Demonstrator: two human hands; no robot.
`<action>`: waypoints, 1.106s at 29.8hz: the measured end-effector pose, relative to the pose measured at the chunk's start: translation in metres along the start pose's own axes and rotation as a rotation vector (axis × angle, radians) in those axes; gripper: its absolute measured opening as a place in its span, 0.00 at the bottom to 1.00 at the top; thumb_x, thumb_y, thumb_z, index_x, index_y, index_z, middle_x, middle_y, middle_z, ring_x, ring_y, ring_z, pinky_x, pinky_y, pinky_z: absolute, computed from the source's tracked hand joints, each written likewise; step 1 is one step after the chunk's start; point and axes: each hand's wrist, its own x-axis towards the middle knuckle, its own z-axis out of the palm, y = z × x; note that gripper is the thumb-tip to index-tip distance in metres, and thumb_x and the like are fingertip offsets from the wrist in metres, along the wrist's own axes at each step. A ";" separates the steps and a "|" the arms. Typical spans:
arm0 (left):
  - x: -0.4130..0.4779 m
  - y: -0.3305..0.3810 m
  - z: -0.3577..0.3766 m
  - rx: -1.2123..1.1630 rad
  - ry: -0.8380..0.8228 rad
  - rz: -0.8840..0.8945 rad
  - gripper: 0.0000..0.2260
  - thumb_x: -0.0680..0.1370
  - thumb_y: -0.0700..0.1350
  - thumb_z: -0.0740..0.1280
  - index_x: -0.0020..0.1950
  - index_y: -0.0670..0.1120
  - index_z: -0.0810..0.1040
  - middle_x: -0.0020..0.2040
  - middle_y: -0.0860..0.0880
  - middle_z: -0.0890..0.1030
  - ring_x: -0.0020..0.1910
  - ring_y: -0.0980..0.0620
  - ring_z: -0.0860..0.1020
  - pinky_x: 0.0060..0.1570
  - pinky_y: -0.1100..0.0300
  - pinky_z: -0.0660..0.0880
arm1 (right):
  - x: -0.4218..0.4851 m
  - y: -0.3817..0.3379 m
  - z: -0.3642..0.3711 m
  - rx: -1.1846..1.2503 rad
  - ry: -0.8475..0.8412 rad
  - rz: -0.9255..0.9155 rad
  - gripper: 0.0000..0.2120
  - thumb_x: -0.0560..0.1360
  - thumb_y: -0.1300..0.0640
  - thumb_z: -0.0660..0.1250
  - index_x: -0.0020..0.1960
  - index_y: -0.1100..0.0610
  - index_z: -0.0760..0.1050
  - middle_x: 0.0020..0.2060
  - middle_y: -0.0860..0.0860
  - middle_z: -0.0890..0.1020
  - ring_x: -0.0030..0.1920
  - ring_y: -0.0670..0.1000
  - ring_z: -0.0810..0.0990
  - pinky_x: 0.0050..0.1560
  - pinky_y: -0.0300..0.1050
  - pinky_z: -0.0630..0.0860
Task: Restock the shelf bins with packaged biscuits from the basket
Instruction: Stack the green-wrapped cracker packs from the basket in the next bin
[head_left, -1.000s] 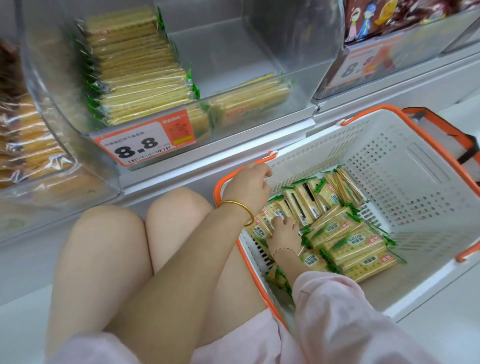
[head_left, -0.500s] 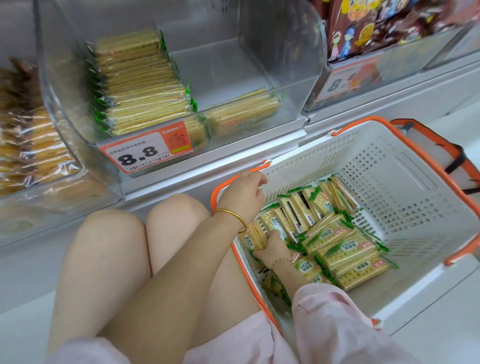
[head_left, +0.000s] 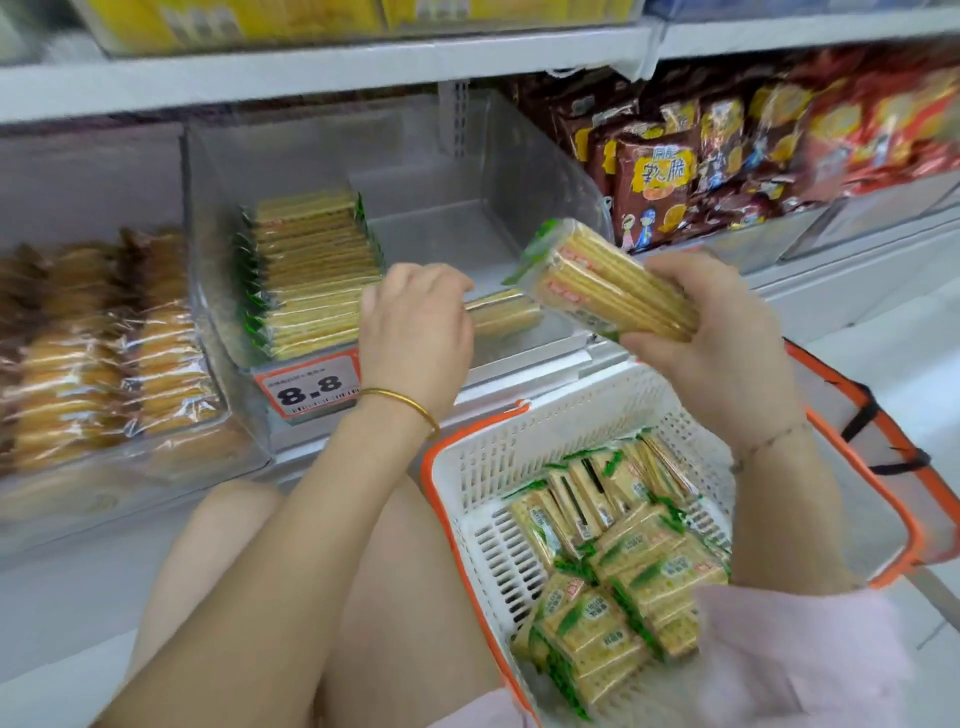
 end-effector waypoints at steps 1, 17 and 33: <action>0.005 0.000 0.001 0.045 -0.084 -0.012 0.11 0.78 0.44 0.56 0.52 0.48 0.78 0.54 0.49 0.80 0.57 0.44 0.71 0.50 0.53 0.63 | 0.017 -0.009 0.004 -0.029 0.016 -0.053 0.23 0.69 0.62 0.72 0.62 0.52 0.73 0.53 0.48 0.75 0.54 0.51 0.74 0.52 0.42 0.68; -0.002 -0.009 0.022 0.281 -0.081 0.069 0.19 0.77 0.55 0.49 0.42 0.50 0.78 0.39 0.50 0.80 0.40 0.47 0.77 0.47 0.53 0.70 | 0.149 -0.024 0.125 -0.244 -0.760 -0.022 0.21 0.74 0.58 0.63 0.68 0.52 0.68 0.65 0.53 0.72 0.63 0.53 0.71 0.62 0.42 0.68; -0.002 -0.010 0.029 0.262 -0.041 0.079 0.19 0.78 0.54 0.48 0.45 0.49 0.77 0.43 0.49 0.78 0.44 0.48 0.76 0.49 0.52 0.70 | 0.151 -0.028 0.131 -0.283 -0.803 -0.089 0.18 0.80 0.55 0.57 0.69 0.53 0.69 0.67 0.53 0.72 0.66 0.53 0.70 0.66 0.43 0.65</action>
